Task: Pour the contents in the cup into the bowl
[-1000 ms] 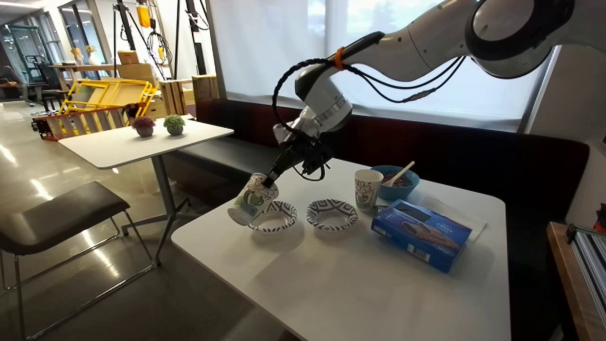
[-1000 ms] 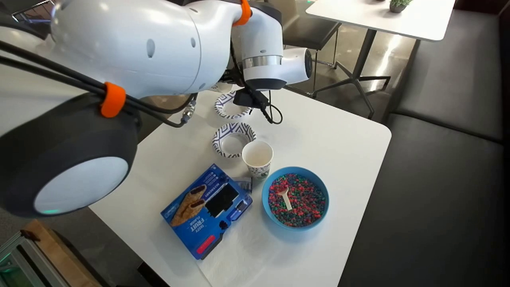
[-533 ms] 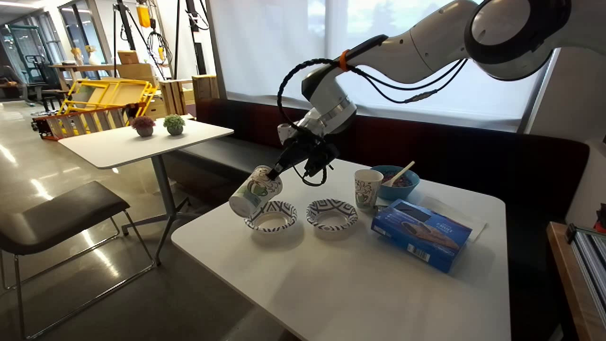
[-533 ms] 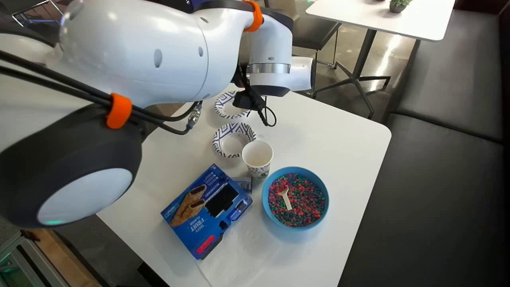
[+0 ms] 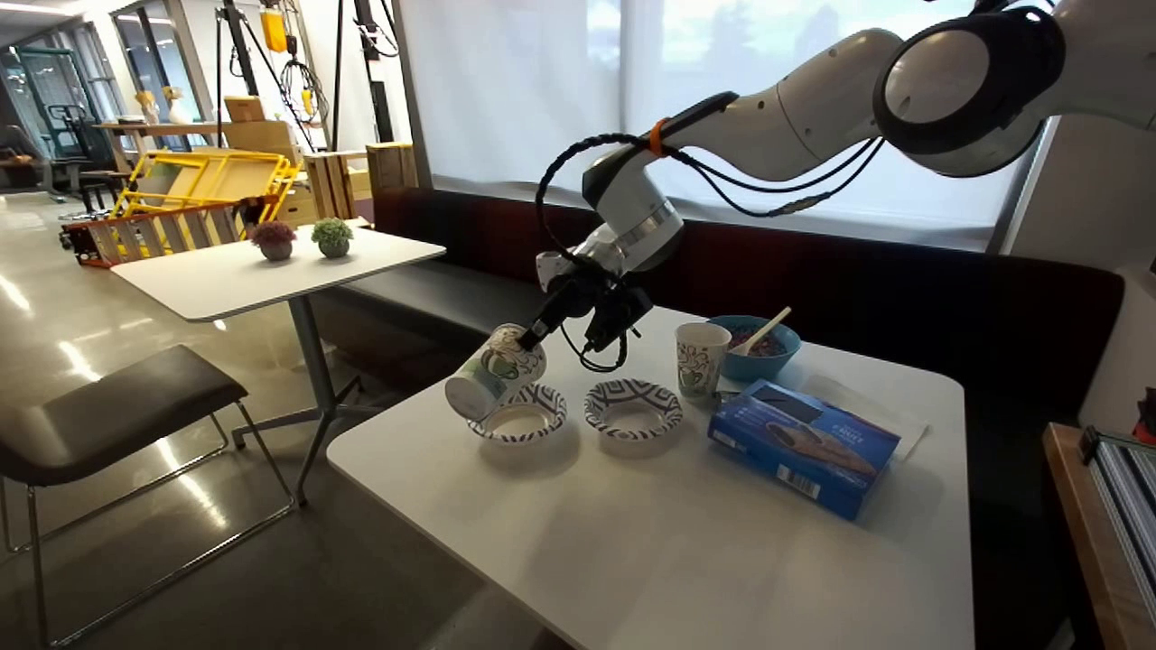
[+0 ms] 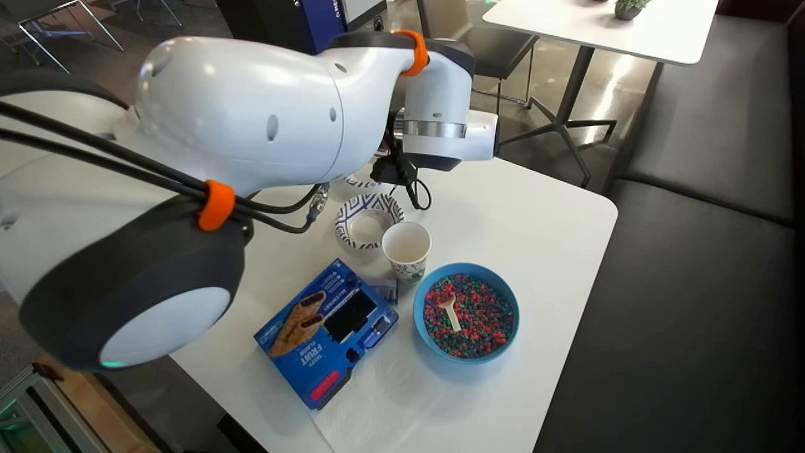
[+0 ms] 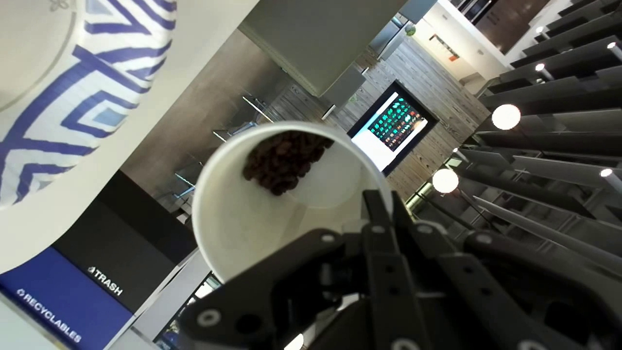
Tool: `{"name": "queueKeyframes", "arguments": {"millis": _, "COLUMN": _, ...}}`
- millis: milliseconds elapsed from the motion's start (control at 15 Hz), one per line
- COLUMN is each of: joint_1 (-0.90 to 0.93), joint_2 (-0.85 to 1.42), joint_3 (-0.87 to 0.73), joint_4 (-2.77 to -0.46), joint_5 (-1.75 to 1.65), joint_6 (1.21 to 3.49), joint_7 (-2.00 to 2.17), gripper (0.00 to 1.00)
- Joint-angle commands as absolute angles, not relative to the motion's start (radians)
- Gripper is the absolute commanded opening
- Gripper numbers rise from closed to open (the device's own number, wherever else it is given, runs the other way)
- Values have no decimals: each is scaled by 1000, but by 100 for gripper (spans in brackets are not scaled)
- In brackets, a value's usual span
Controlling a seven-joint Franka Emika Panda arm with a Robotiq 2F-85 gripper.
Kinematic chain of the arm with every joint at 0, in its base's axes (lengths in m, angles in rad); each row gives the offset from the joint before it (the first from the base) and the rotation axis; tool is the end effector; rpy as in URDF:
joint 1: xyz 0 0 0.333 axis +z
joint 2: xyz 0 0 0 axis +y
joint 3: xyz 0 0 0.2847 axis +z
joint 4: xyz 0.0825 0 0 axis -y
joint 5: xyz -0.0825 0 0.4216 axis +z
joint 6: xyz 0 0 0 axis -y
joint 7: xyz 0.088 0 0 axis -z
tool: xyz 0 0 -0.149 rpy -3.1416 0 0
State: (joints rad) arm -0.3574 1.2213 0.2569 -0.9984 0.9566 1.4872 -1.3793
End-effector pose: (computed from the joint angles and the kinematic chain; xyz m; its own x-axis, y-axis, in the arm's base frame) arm 0.7160 0.0008 0.0928 0.7181 0.2561 0.6471 0.6775 -0.0442 -0.7342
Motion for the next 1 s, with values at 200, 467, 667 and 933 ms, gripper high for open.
{"name": "queueKeyframes", "arguments": {"millis": 200, "joint_1": -335, "joint_2": 1319, "joint_3": 242, "joint_4": -866, "joint_5": 987, "joint_6": 1431, "joint_7": -1357, "gripper": 1}}
{"name": "queueKeyframes", "arguments": {"millis": 467, "joint_1": -336, "joint_2": 1350, "joint_3": 247, "joint_4": -819, "joint_5": 987, "joint_6": 1395, "joint_7": -1347, "gripper": 1}}
{"name": "queueKeyframes", "arguments": {"millis": 667, "joint_1": -340, "joint_2": 1369, "joint_3": 253, "joint_4": -788, "joint_5": 993, "joint_6": 1363, "joint_7": -1341, "gripper": 1}}
{"name": "queueKeyframes", "arguments": {"millis": 933, "joint_1": -342, "joint_2": 1397, "joint_3": 258, "joint_4": -746, "joint_5": 1002, "joint_6": 1319, "joint_7": -1328, "gripper": 1}}
